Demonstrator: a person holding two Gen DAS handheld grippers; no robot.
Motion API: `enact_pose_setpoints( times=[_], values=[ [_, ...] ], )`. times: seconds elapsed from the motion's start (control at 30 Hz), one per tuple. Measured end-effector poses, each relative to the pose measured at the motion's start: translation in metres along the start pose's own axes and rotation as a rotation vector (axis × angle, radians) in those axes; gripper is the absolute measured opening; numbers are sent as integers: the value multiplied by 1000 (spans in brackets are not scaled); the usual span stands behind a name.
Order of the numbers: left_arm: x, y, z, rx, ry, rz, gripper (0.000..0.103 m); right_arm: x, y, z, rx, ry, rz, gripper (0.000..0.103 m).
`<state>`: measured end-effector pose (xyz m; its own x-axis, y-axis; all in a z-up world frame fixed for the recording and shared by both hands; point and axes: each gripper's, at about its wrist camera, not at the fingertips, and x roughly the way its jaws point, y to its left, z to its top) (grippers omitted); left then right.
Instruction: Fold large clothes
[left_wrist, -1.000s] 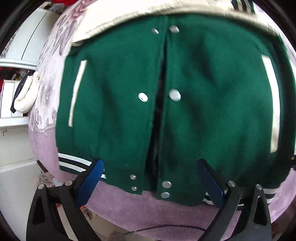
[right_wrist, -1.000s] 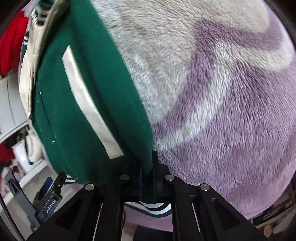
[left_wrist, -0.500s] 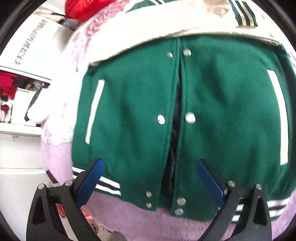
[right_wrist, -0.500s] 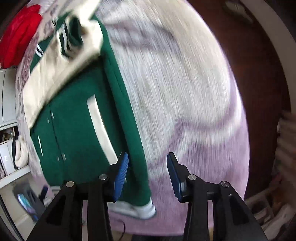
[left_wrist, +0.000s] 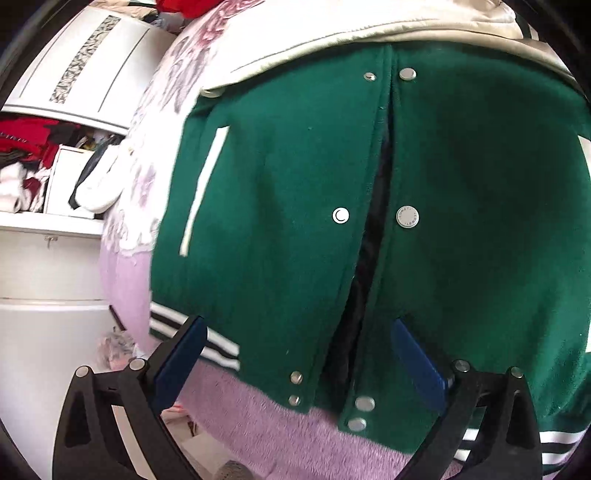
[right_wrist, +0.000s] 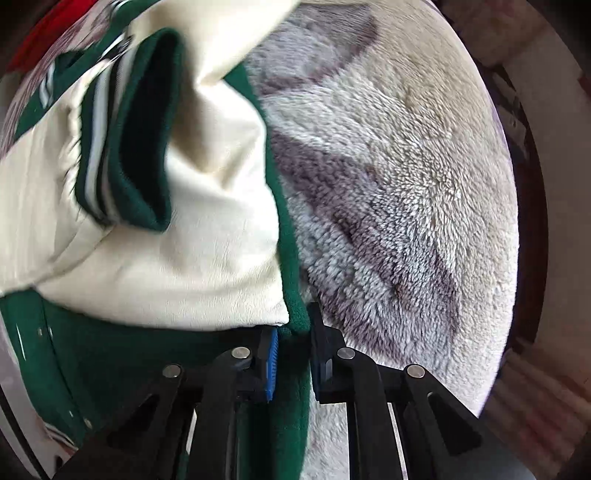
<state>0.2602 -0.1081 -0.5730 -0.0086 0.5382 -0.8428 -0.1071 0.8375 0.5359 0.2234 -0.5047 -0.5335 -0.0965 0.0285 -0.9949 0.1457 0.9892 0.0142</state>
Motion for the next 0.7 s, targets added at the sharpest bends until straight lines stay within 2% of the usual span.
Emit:
enact_pose_setpoints(
  times=[0.07, 0.13, 0.17, 0.3, 0.4, 0.47, 0.57, 0.63, 0.7],
  values=[
    [-14, 0, -3, -2, -9, 20, 103, -12, 9, -8, -78, 23, -28, 43],
    [-30, -4, -5, 11, -27, 36, 103, -33, -1, -26, -134, 2, -41, 58],
    [-38, -6, -7, 23, -39, 45, 103, -45, -10, -38, -166, -8, -59, 61],
    [-76, -32, -19, 126, -93, 60, 103, -74, -64, -81, -188, 10, -73, 61],
    [-111, -74, -42, 282, -192, 140, 103, -75, -113, -107, -124, 60, -72, 61],
    [-131, -109, -63, 364, -231, 146, 103, -72, -152, -122, -43, 95, -67, 62],
    [-142, -156, -86, 443, -208, 80, 103, -67, -204, -130, 91, 122, -65, 62],
    [-143, -194, -98, 500, -180, 44, 103, -64, -216, -125, 139, 118, -72, 62],
    [-139, -217, -100, 526, -154, 30, 103, -65, -232, -116, 172, 104, -75, 62]
  ],
)
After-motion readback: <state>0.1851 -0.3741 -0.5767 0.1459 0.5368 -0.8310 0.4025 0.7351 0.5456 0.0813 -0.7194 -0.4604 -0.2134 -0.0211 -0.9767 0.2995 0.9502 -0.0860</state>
